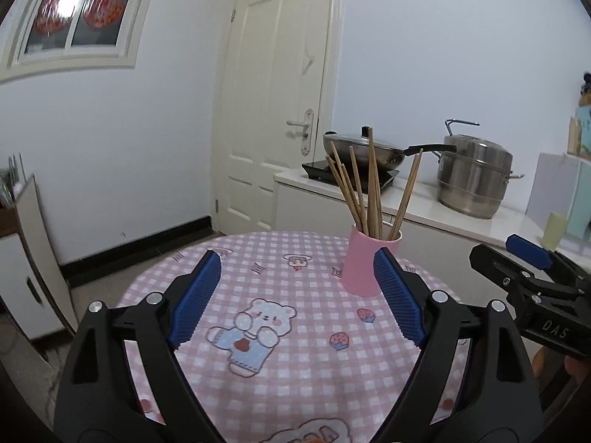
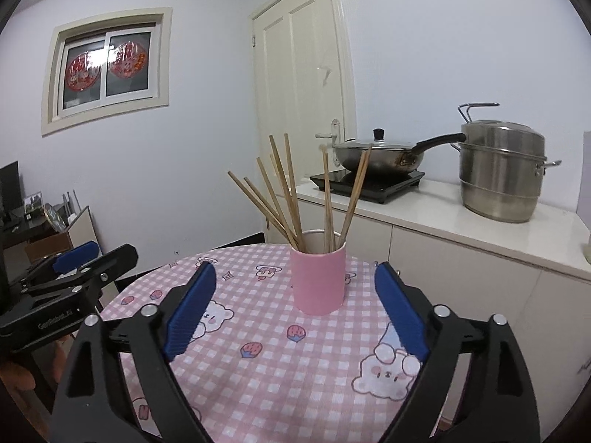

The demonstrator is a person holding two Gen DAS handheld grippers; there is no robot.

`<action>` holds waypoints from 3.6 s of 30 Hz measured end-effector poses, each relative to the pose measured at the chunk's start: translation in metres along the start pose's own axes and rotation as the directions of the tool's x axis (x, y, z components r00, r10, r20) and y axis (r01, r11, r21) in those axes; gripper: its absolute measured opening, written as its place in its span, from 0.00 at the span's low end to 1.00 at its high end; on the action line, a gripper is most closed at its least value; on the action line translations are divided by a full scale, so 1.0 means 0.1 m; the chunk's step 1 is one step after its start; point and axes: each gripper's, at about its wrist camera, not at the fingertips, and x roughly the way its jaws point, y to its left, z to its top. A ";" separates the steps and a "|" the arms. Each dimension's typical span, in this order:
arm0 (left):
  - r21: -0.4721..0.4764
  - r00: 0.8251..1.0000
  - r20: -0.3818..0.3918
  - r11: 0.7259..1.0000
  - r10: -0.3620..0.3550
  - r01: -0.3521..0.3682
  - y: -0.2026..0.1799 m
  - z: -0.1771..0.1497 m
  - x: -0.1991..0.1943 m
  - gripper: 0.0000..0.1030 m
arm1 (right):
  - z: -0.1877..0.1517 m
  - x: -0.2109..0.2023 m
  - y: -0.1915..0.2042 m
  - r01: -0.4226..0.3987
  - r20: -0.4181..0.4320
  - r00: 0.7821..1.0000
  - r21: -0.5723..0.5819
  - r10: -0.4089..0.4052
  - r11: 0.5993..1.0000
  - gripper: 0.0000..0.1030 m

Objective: Organize utensils

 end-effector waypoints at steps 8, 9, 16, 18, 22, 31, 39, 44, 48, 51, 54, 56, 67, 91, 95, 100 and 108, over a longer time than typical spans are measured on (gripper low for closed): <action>0.088 0.992 0.097 0.992 0.087 -0.095 -0.11 0.06 -0.31 0.86 | 0.00 -0.23 0.10 0.012 0.056 0.998 -0.011 -0.011 1.000 0.89; 0.089 0.991 0.101 0.991 0.092 -0.101 -0.11 0.06 -0.33 0.86 | 0.01 -0.25 0.12 0.007 0.058 0.998 -0.013 -0.006 1.000 0.89; 0.061 0.985 0.142 0.993 0.094 -0.104 -0.08 0.11 -0.51 0.89 | 0.03 -0.40 0.22 -0.009 0.094 0.996 -0.026 0.011 1.000 0.91; 0.056 0.984 0.151 0.993 0.091 -0.100 -0.07 0.12 -0.54 0.89 | 0.03 -0.42 0.24 -0.008 0.102 0.995 -0.031 0.011 0.999 0.91; 0.054 0.984 0.154 0.993 0.092 -0.101 -0.05 0.14 -0.58 0.90 | 0.03 -0.45 0.30 0.011 0.118 0.993 -0.048 -0.006 0.999 0.92; 0.058 0.980 0.169 0.991 0.108 -0.119 -0.06 0.13 -0.62 0.94 | 0.02 -0.50 0.34 0.047 0.138 0.990 -0.064 -0.038 0.997 0.92; 0.064 0.980 0.168 0.991 0.108 -0.120 -0.06 0.13 -0.63 0.94 | 0.01 -0.51 0.38 0.048 0.139 0.990 -0.072 -0.038 0.996 0.92; 0.071 0.980 0.164 0.990 0.112 -0.125 -0.06 0.13 -0.62 0.94 | 0.00 -0.52 0.39 0.054 0.138 0.989 -0.075 -0.044 0.996 0.92; 0.085 0.980 0.165 0.989 0.108 -0.124 -0.09 0.12 -0.63 0.94 | -0.01 -0.54 0.40 0.063 0.143 0.988 -0.078 -0.051 0.995 0.92; 0.086 0.981 0.165 0.989 0.103 -0.118 -0.10 0.11 -0.63 0.94 | -0.01 -0.54 0.40 0.061 0.143 0.989 -0.077 -0.050 0.995 0.92; 0.094 0.981 0.164 0.988 0.104 -0.120 -0.11 0.10 -0.63 0.94 | -0.02 -0.54 0.41 0.062 0.141 0.989 -0.077 -0.050 0.995 0.92; 0.100 0.981 0.164 0.988 0.103 -0.121 -0.13 0.09 -0.63 0.94 | -0.03 -0.55 0.41 0.060 0.139 0.989 -0.076 -0.049 0.995 0.92; 0.094 0.981 0.168 0.990 0.092 -0.109 -0.15 0.08 -0.64 0.94 | -0.03 -0.56 0.43 0.061 0.136 0.989 -0.076 -0.050 0.995 0.92; 0.068 0.980 0.175 0.991 0.100 -0.113 -0.13 0.09 -0.65 0.94 | -0.05 -0.61 0.42 0.055 0.141 0.989 -0.069 -0.045 0.996 0.92; 0.074 0.980 0.174 0.991 0.101 -0.115 -0.15 0.08 -0.64 0.94 | -0.05 -0.61 0.42 0.055 0.142 0.989 -0.070 -0.044 0.996 0.92; 0.077 0.980 0.176 0.991 0.094 -0.109 -0.14 0.07 -0.65 0.94 | -0.05 -0.61 0.42 0.056 0.141 0.989 -0.068 -0.046 0.996 0.92; 0.080 0.980 0.178 0.991 0.092 -0.108 -0.15 0.07 -0.64 0.94 | -0.05 -0.60 0.41 0.054 0.136 0.990 -0.069 -0.044 0.996 0.92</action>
